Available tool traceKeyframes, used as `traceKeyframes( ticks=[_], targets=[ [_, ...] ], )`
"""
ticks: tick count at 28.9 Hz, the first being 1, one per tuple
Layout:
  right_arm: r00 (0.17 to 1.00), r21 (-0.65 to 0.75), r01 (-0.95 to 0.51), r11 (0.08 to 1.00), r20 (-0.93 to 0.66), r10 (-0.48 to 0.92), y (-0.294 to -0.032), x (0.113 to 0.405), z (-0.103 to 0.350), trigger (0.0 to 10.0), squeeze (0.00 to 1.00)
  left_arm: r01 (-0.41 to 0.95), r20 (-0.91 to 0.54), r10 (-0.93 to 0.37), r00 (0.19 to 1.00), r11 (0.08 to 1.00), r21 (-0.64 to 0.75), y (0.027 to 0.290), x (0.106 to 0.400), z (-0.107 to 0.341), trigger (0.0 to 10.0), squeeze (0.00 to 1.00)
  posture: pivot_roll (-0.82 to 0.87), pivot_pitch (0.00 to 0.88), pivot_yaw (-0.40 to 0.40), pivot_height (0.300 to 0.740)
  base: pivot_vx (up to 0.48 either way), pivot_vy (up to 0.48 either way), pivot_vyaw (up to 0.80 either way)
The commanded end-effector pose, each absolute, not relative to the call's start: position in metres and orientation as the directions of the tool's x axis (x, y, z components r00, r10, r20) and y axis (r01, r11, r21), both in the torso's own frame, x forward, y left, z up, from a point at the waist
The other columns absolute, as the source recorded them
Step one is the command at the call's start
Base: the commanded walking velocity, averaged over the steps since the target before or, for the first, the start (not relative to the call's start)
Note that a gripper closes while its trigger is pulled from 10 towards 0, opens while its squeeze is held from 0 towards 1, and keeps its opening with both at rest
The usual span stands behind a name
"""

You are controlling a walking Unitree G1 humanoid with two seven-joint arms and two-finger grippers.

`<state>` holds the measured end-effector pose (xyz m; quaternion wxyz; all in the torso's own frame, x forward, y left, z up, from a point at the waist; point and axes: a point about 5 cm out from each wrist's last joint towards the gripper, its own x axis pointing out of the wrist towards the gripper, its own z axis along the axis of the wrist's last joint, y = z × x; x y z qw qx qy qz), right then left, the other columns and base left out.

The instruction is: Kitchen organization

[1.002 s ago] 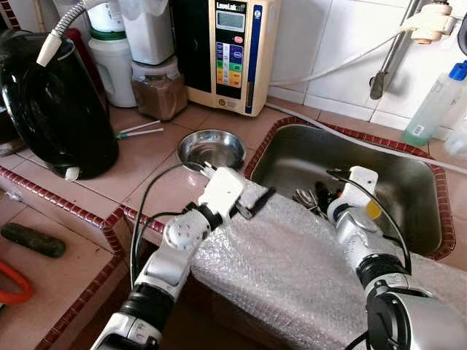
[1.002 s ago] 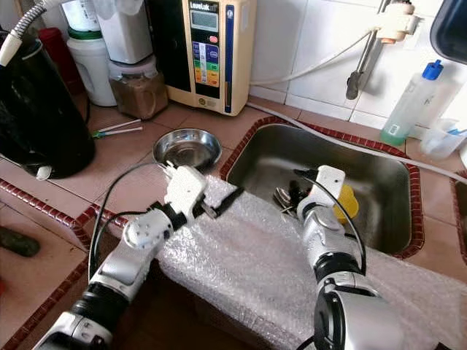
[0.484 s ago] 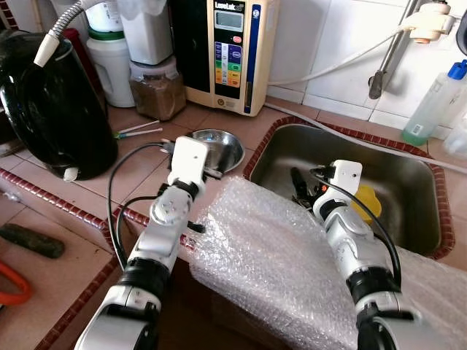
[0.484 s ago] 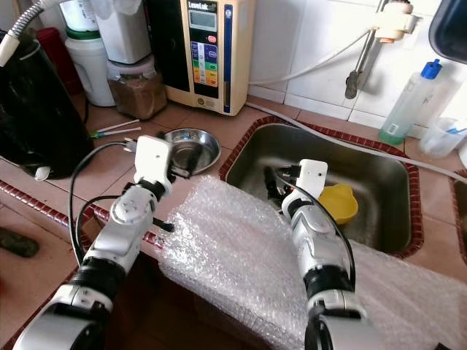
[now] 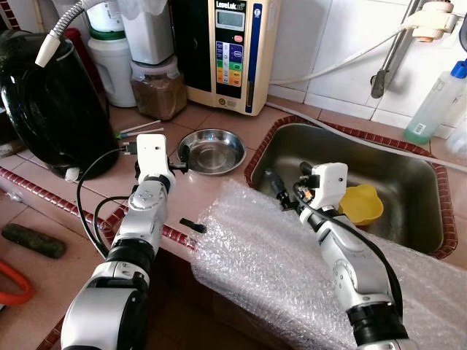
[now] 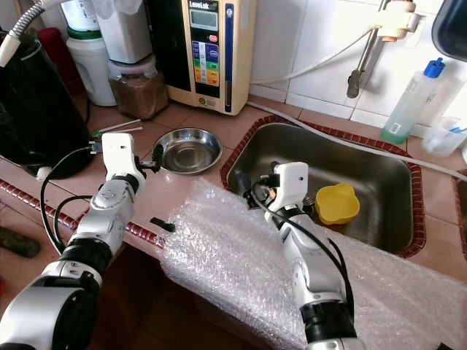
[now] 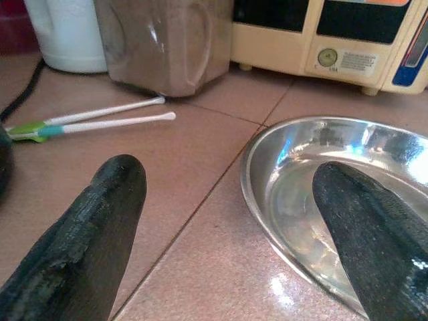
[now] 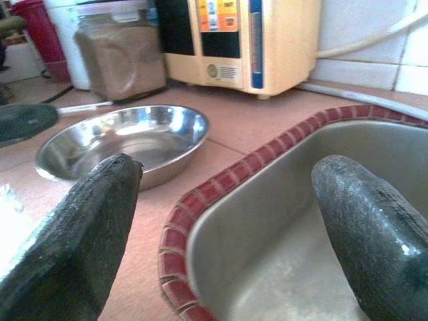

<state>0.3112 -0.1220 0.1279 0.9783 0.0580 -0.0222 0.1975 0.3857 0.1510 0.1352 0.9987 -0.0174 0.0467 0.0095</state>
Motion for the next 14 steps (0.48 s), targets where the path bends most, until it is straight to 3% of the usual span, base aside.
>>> traceKeyframes(
  ticks=[1, 2, 3, 4, 5, 6, 7, 12, 13, 14],
  targets=[
    [0.911, 0.108, -0.412, 0.905, 0.064, 0.407, -0.116, 0.307, 0.129, 10.0, 1.0, -0.026, -0.124, 0.018, 0.992, 0.998, -0.057, 0.15, 0.389, 0.137, 10.0, 0.71, -0.07, 0.0, 0.066, 0.74, 0.0, 0.0, 0.0],
    [0.911, 0.105, -0.413, 0.905, 0.063, 0.408, -0.115, 0.307, 0.129, 10.0, 1.0, -0.027, -0.126, 0.019, 0.992, 0.998, -0.058, 0.15, 0.389, 0.137, 10.0, 0.71, -0.07, 0.0, 0.07, 0.74, 0.0, 0.0, 0.0],
    [0.899, 0.106, -0.437, 0.893, 0.066, 0.432, -0.111, 0.303, 0.129, 10.0, 1.0, -0.023, -0.132, 0.014, 0.991, 0.997, -0.069, 0.149, 0.39, 0.137, 10.0, 0.58, -0.07, 0.0, 0.075, 0.74, 0.0, 0.0, 0.0],
    [0.893, 0.112, -0.45, 0.886, 0.066, 0.445, -0.108, 0.301, 0.13, 10.0, 1.0, -0.022, -0.135, 0.012, 0.991, 0.997, -0.072, 0.148, 0.391, 0.137, 10.0, 0.58, -0.07, 0.0, 0.078, 0.74, 0.0, 0.0, 0.0],
    [0.872, 0.108, -0.49, 0.865, 0.061, 0.486, -0.103, 0.296, 0.13, 10.0, 1.0, -0.024, -0.146, 0.013, 0.989, 0.997, -0.077, 0.147, 0.391, 0.137, 10.0, 0.12, -0.07, 0.0, 0.082, 0.74, 0.0, 0.0, 0.0],
    [0.864, 0.102, -0.503, 0.858, 0.059, 0.5, -0.101, 0.294, 0.13, 10.0, 1.0, -0.026, -0.151, 0.014, 0.988, 0.997, -0.078, 0.147, 0.392, 0.137, 10.0, 0.12, -0.08, 0.0, 0.083, 0.74, 0.0, 0.0, 0.0],
    [0.848, 0.094, -0.53, 0.843, 0.05, 0.528, -0.098, 0.29, 0.13, 10.0, 1.0, -0.023, -0.16, 0.01, 0.987, 0.996, -0.081, 0.146, 0.392, 0.136, 10.0, 0.0, -0.08, 0.0, 0.085, 0.74, 0.0, 0.0, 0.0],
    [0.792, 0.039, -0.61, 0.792, -0.003, 0.61, -0.09, 0.275, 0.128, 10.0, 1.0, -0.008, -0.229, -0.016, 0.973, 0.994, -0.105, 0.14, 0.392, 0.13, 10.0, 0.0, -0.09, 0.0, 0.089, 0.74, 0.0, 0.0, 0.0],
    [0.788, 0.036, -0.615, 0.788, -0.007, 0.615, -0.09, 0.273, 0.127, 10.0, 0.93, -0.005, -0.248, -0.026, 0.968, 0.992, -0.124, 0.138, 0.392, 0.128, 10.0, 0.0, -0.09, 0.0, 0.089, 0.74, 0.0, 0.0, 0.0],
    [0.788, 0.033, -0.616, 0.787, -0.007, 0.616, -0.089, 0.273, 0.127, 10.0, 0.93, -0.004, -0.255, -0.03, 0.966, 0.991, -0.133, 0.138, 0.392, 0.127, 10.0, 0.0, -0.09, 0.0, 0.089, 0.74, 0.0, 0.0, 0.0]
  ],
)
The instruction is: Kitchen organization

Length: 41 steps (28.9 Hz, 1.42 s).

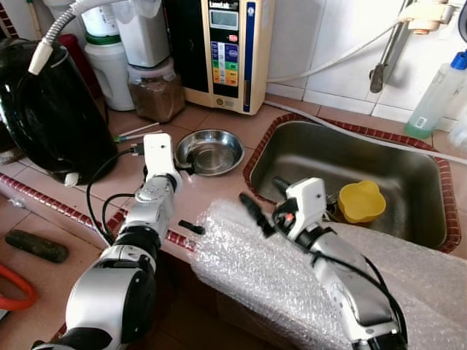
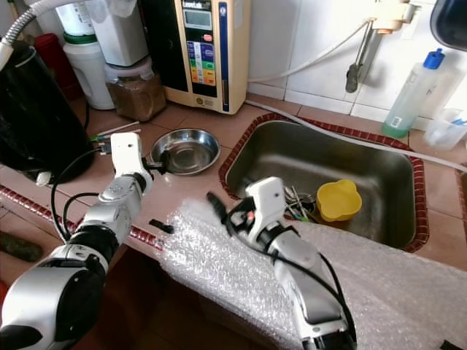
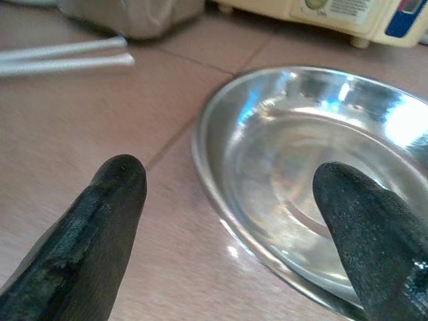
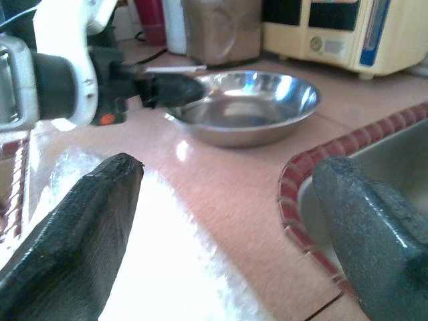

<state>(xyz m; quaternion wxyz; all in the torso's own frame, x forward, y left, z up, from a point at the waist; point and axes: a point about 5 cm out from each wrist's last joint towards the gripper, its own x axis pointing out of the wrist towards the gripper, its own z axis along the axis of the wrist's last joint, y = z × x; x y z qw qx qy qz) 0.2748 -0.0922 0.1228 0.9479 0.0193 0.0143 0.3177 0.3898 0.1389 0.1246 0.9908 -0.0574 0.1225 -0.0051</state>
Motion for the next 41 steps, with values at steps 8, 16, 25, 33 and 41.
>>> traceKeyframes(
  ticks=[8, 16, 25, 33, 41],
  targets=[
    [0.779, 0.013, -0.627, 0.779, -0.013, 0.627, -0.087, 0.27, 0.13, 10.0, 0.82, -0.001, -0.301, -0.049, 0.952, 0.987, -0.161, 0.134, 0.391, 0.123, 4.4, 0.0, -0.09, 0.0, 0.091, 0.74, 0.0, 0.0, 0.0],
    [0.783, 0.006, -0.619, 0.786, 0.092, 0.616, -0.087, 0.274, 0.144, 10.0, 0.16, -0.042, -0.347, -0.025, 0.938, 0.982, -0.186, 0.14, 0.388, 0.115, 0.0, 0.0, -0.09, 0.0, 0.085, 0.74, 0.0, 0.0, 0.0],
    [0.824, -0.027, -0.548, 0.836, 0.156, 0.545, -0.09, 0.289, 0.157, 10.0, 0.05, -0.096, -0.378, 0.016, 0.926, 0.976, -0.195, 0.152, 0.383, 0.105, 0.0, 0.0, -0.07, 0.0, 0.072, 0.74, 0.0, 0.0, 0.0],
    [0.796, -0.052, -0.592, 0.804, 0.117, 0.594, -0.093, 0.297, 0.156, 10.0, 0.0, -0.132, -0.39, 0.049, 0.92, 0.973, -0.189, 0.162, 0.381, 0.101, 0.0, 0.0, -0.06, 0.0, 0.06, 0.74, 0.0, 0.0, 0.0],
    [0.807, -0.073, -0.58, 0.811, 0.086, 0.585, -0.097, 0.301, 0.151, 10.0, 0.0, -0.146, -0.37, 0.072, 0.926, 0.973, -0.178, 0.168, 0.383, 0.107, 0.0, 0.0, -0.05, 0.0, 0.052, 0.74, 0.0, 0.0, 0.0]
  ],
)
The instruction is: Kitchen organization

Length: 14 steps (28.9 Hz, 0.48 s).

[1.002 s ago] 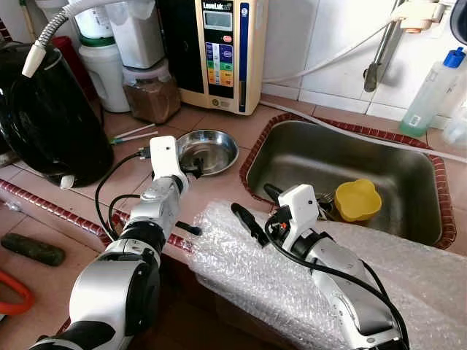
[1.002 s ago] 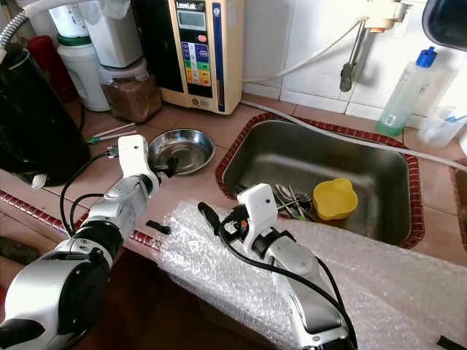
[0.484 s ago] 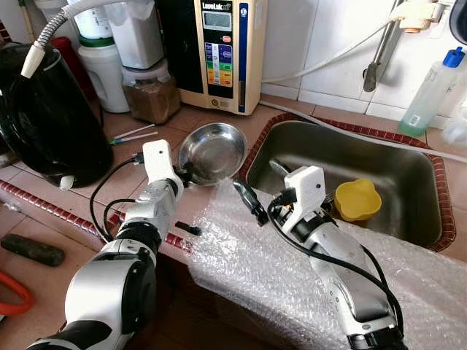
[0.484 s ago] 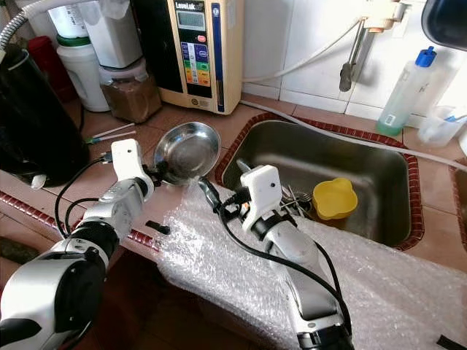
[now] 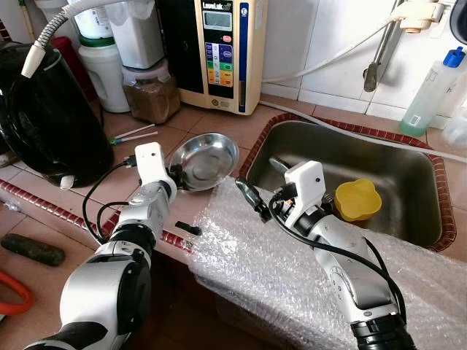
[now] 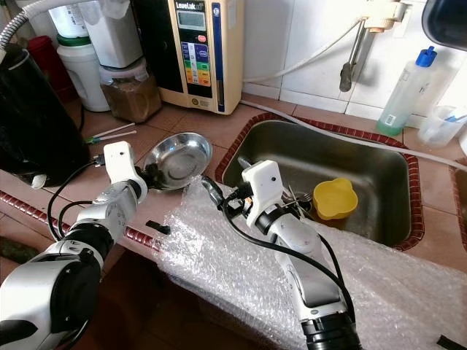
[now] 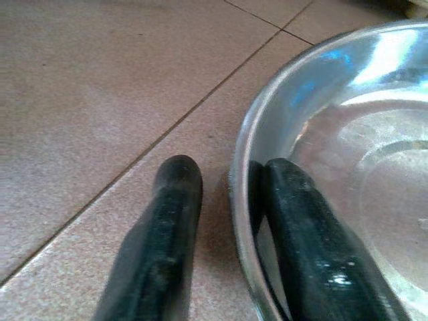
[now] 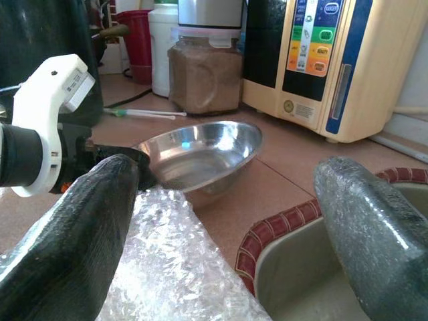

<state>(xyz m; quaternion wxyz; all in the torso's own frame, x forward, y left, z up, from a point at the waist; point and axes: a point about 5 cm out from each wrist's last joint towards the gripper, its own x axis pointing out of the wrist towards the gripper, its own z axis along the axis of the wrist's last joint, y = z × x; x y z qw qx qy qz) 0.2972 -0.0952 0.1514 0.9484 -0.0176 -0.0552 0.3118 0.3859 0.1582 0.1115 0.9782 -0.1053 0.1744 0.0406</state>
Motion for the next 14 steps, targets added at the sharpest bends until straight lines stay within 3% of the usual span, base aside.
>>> traceKeyframes(
  ticks=[1, 14],
  targets=[
    [0.807, -0.075, -0.58, 0.811, 0.086, 0.584, -0.0972, 0.3011, 0.1514, 10.0, 0.0, -0.148, -0.37, 0.074, 0.926, 0.973, -0.175, 0.1684, 0.3829, 0.1069, 0.0, 0.0, -0.05, 0.0, 0.052, 0.74, 0.0, 0.0, 0.0],
    [0.821, -0.091, -0.56, 0.824, 0.072, 0.566, -0.1, 0.3075, 0.1484, 10.0, 0.0, -0.189, -0.339, 0.089, 0.936, 0.943, -0.274, 0.1741, 0.3849, 0.1131, 0.0, 0.0, -0.04, 0.0, 0.04, 0.74, 0.0, 0.0, 0.0]
  ],
)
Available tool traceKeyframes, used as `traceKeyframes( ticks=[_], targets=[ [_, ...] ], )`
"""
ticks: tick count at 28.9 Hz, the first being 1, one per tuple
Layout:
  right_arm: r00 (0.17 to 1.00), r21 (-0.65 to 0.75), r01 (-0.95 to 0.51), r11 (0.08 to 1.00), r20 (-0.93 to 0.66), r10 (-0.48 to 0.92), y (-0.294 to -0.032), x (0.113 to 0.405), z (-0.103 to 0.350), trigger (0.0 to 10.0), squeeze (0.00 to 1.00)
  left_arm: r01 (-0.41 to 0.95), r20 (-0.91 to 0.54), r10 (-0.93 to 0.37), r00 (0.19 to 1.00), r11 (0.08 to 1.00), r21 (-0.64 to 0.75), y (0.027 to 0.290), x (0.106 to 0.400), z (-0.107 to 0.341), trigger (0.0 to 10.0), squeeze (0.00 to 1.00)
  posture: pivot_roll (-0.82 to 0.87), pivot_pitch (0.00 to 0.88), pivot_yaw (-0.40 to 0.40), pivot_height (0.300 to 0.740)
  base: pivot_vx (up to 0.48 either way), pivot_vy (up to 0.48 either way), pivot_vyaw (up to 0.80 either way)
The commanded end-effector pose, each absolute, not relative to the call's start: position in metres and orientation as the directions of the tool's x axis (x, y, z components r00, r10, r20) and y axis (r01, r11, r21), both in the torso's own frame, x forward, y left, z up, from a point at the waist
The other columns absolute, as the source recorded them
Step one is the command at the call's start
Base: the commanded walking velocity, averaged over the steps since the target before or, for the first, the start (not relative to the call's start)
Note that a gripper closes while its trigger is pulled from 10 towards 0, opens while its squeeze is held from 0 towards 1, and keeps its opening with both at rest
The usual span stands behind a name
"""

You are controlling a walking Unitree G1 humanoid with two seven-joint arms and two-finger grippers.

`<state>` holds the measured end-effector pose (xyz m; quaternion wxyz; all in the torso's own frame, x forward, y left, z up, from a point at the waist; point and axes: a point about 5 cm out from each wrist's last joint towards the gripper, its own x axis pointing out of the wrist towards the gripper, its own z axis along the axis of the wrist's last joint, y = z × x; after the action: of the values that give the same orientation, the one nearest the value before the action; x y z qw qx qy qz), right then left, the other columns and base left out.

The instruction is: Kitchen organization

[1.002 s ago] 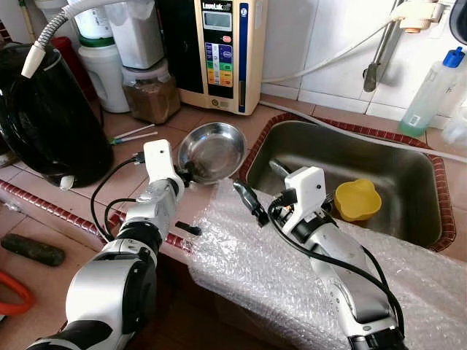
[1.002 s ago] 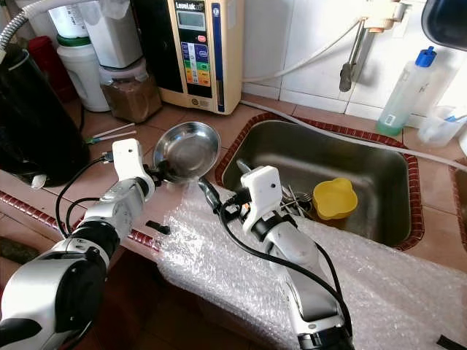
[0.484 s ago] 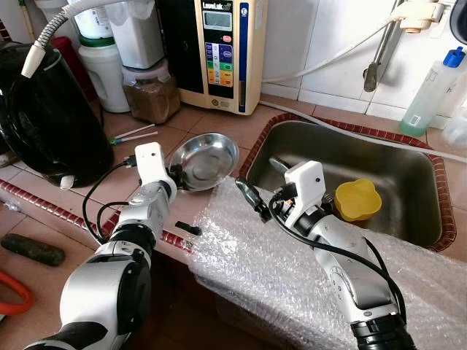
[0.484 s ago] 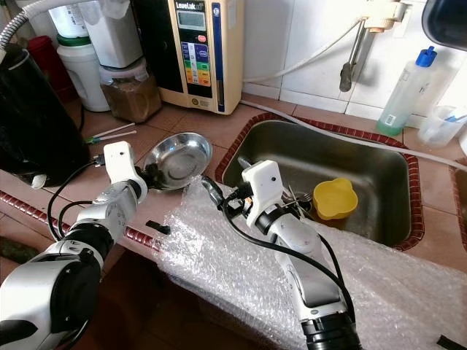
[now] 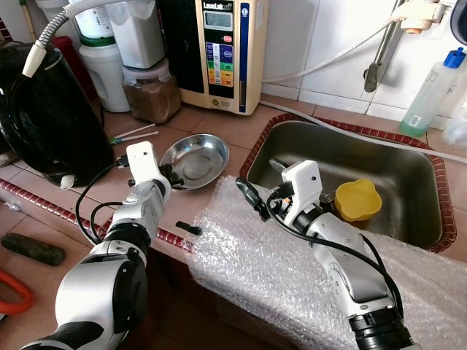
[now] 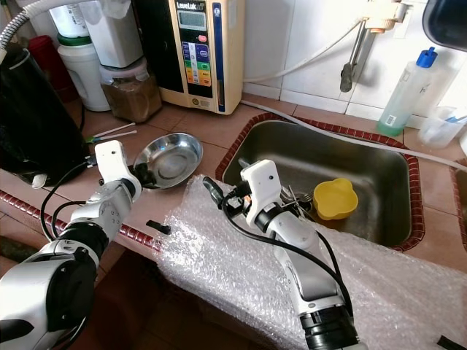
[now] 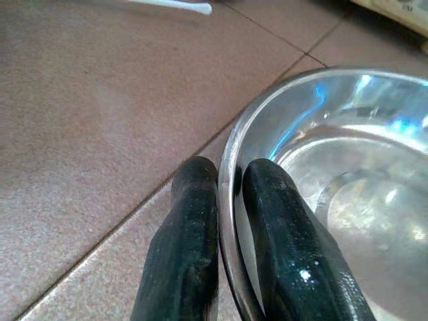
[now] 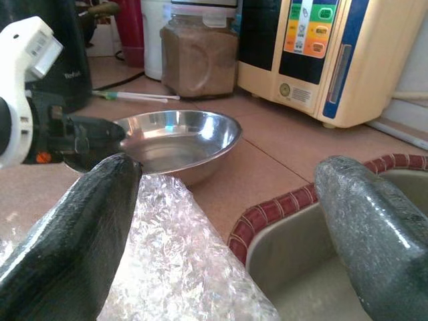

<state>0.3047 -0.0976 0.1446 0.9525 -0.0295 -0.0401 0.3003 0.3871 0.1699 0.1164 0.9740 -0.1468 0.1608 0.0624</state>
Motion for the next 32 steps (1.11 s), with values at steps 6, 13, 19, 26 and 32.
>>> traceKeyframes(
  ticks=[6, 13, 19, 26, 32],
  targets=[
    [0.827, -0.094, -0.553, 0.828, 0.066, 0.559, -0.101, 0.311, 0.147, 10.0, 0.0, -0.22, -0.3, 0.123, 0.946, 0.923, -0.316, 0.178, 0.386, 0.118, 0.0, 0.0, -0.03, 0.0, 0.032, 0.74, 0.0, 0.0, 0.0],
    [0.826, -0.099, -0.553, 0.827, 0.062, 0.559, -0.1, 0.314, 0.146, 10.0, 0.0, -0.232, -0.305, 0.13, 0.944, 0.915, -0.329, 0.181, 0.385, 0.117, 0.0, 0.0, -0.02, 0.0, 0.029, 0.74, 0.0, 0.0, 0.0],
    [0.833, -0.107, -0.541, 0.834, 0.065, 0.549, -0.101, 0.318, 0.147, 10.0, 0.0, -0.204, -0.156, 0.155, 0.976, 0.901, -0.382, 0.184, 0.388, 0.134, 0.0, 0.0, -0.02, 0.0, 0.026, 0.74, 0.0, 0.0, 0.0],
    [0.862, -0.109, -0.487, 0.867, 0.099, 0.497, -0.103, 0.331, 0.154, 10.0, 0.0, -0.043, 0.053, 0.071, 0.996, 0.909, -0.415, 0.163, 0.388, 0.152, 0.0, 0.0, -0.02, 0.0, 0.02, 0.74, 0.0, 0.0, 0.0],
    [0.883, -0.08, -0.439, 0.895, 0.144, 0.446, -0.103, 0.342, 0.165, 10.0, 0.0, 0.049, 0.207, 0.028, 0.978, 0.933, -0.356, 0.154, 0.387, 0.17, 0.0, 0.0, -0.02, 0.0, 0.018, 0.74, 0.0, 0.0, 0.0]
  ],
)
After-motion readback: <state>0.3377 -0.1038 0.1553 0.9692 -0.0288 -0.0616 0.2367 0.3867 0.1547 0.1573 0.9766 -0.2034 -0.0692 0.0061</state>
